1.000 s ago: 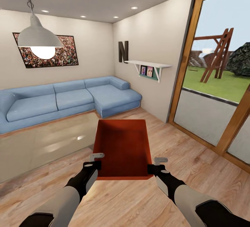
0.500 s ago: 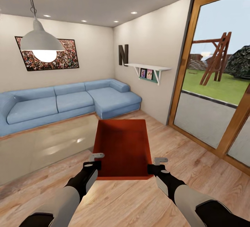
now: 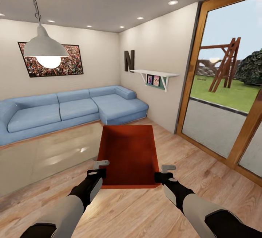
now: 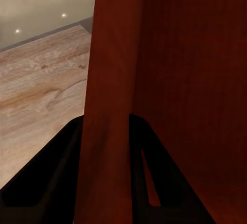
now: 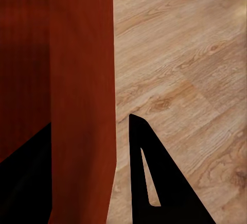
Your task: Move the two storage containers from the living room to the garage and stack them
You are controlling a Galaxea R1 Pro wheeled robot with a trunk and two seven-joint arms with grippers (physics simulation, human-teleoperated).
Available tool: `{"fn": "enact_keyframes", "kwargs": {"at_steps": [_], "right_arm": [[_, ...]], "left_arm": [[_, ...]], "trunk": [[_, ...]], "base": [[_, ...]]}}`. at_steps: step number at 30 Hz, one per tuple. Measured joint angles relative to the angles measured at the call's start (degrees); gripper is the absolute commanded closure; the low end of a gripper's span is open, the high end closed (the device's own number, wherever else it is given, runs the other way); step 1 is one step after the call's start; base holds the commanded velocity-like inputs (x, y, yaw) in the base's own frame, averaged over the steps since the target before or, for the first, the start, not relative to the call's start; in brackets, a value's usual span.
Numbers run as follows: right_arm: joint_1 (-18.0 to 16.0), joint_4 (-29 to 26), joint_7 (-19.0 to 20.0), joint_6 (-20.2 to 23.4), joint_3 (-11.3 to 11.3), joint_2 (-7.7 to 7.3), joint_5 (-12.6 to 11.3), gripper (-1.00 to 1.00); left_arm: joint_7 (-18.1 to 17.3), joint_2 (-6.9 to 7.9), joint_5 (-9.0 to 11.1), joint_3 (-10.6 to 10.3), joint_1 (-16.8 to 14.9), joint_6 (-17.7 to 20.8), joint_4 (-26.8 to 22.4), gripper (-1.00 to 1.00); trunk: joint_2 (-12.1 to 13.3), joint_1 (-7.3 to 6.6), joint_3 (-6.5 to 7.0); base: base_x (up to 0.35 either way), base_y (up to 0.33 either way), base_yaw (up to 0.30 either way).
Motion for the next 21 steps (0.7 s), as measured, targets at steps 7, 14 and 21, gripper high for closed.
{"fn": "enact_keyframes", "kwargs": {"at_steps": [7,14,21], "right_arm": [[0.0,0.0,-0.01,0.0,0.05,0.0,-0.07,1.0],[-0.02,0.0,-0.01,0.0,0.05,0.0,-0.04,1.0],[-0.02,-0.01,0.02,0.01,0.14,-0.04,-0.15,1.0]], "left_arm": [[0.01,0.01,0.02,-0.04,-0.01,0.02,0.0,1.0],[0.02,0.01,0.07,-0.07,-0.01,-0.01,0.01,1.0],[0.04,-0.04,0.0,0.01,-0.01,-0.01,0.0,1.0]], "trunk": [[-0.02,0.0,0.62],[-0.02,0.0,1.23],[-0.02,0.01,1.33]], "base": [[0.0,0.0,0.0],[0.0,0.0,0.0],[0.0,0.0,0.0]]}}
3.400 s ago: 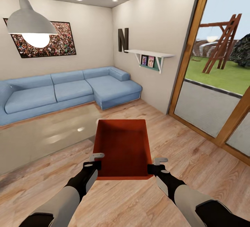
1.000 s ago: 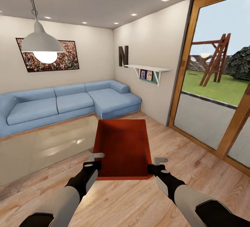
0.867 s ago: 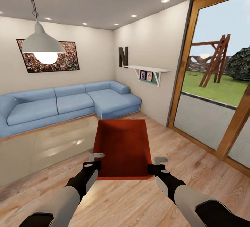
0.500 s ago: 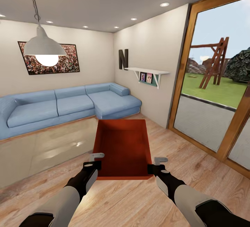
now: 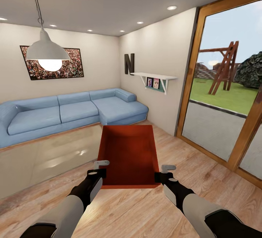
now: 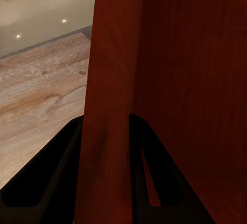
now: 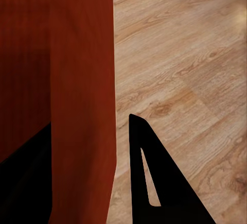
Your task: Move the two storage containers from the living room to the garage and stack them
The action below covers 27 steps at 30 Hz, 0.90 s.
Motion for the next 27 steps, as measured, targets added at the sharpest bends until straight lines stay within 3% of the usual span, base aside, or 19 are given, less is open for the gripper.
{"fn": "enact_keyframes", "kwargs": {"at_steps": [27], "right_arm": [[0.0,0.01,-0.04,0.04,0.03,0.04,-0.01,1.0]], "left_arm": [[-0.02,0.06,0.14,-0.12,0.0,-0.01,0.03,1.0]], "trunk": [[0.0,0.0,0.0]], "base": [[0.0,0.0,0.006]]}}
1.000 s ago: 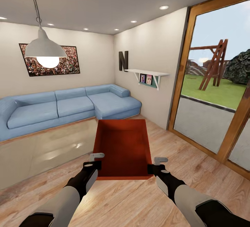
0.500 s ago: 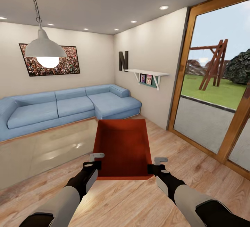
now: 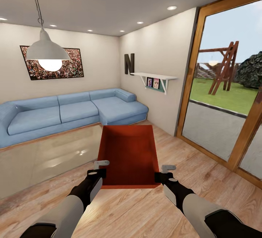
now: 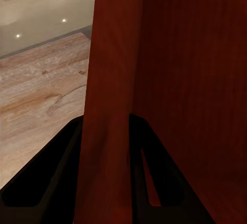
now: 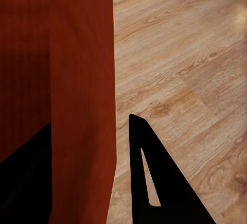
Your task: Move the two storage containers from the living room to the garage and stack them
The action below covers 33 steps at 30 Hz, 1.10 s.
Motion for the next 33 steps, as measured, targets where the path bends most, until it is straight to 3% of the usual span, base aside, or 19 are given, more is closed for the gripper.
{"fn": "enact_keyframes", "kwargs": {"at_steps": [33], "right_arm": [[-0.01,-0.04,-0.11,0.09,-0.12,0.09,0.2,1.0]], "left_arm": [[-0.02,0.14,0.38,-0.31,0.01,-0.05,0.04,1.0]], "trunk": [[-0.01,0.0,0.17]], "base": [[0.0,0.0,0.271]]}}
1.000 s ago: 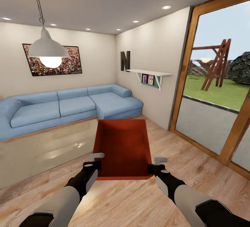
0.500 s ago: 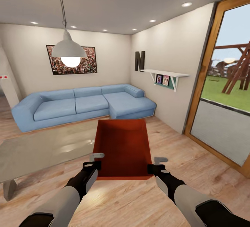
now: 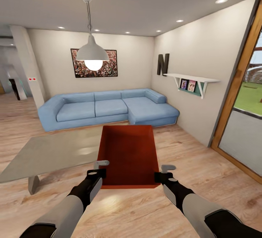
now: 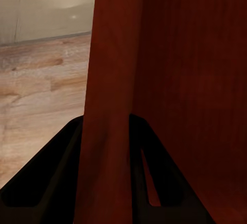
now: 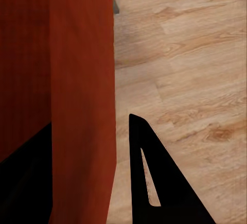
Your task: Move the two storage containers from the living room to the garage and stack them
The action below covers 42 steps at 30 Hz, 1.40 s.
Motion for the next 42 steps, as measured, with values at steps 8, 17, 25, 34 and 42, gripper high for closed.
{"fn": "enact_keyframes", "kwargs": {"at_steps": [8,17,25,34,42], "right_arm": [[0.0,0.01,0.0,0.0,-0.02,0.0,0.02,1.0],[0.0,0.0,0.0,0.0,0.0,0.0,0.01,1.0],[0.0,-0.01,0.02,0.01,0.0,-0.03,0.02,1.0],[0.0,0.02,0.21,-0.02,-0.25,-0.09,0.2,1.0],[0.0,0.07,0.21,-0.1,-0.17,-0.09,0.07,1.0]], "left_arm": [[0.0,0.01,0.04,-0.03,0.0,-0.02,0.01,1.0],[0.0,0.0,0.03,-0.02,0.0,-0.02,0.01,1.0],[0.03,-0.05,-0.07,0.1,0.0,-0.01,-0.01,1.0],[0.06,-0.15,-0.29,0.29,0.0,0.02,-0.02,1.0],[0.05,-0.16,-0.34,0.28,0.0,0.02,-0.03,1.0]], "trunk": [[0.0,0.0,0.17],[0.0,0.0,0.36],[0.0,0.0,0.5],[0.0,0.0,0.51],[0.0,0.0,0.51]], "base": [[0.0,0.0,0.282],[0.0,0.0,0.282],[0.0,0.0,0.228],[0.0,0.0,0.013],[0.0,0.0,0.102]]}}
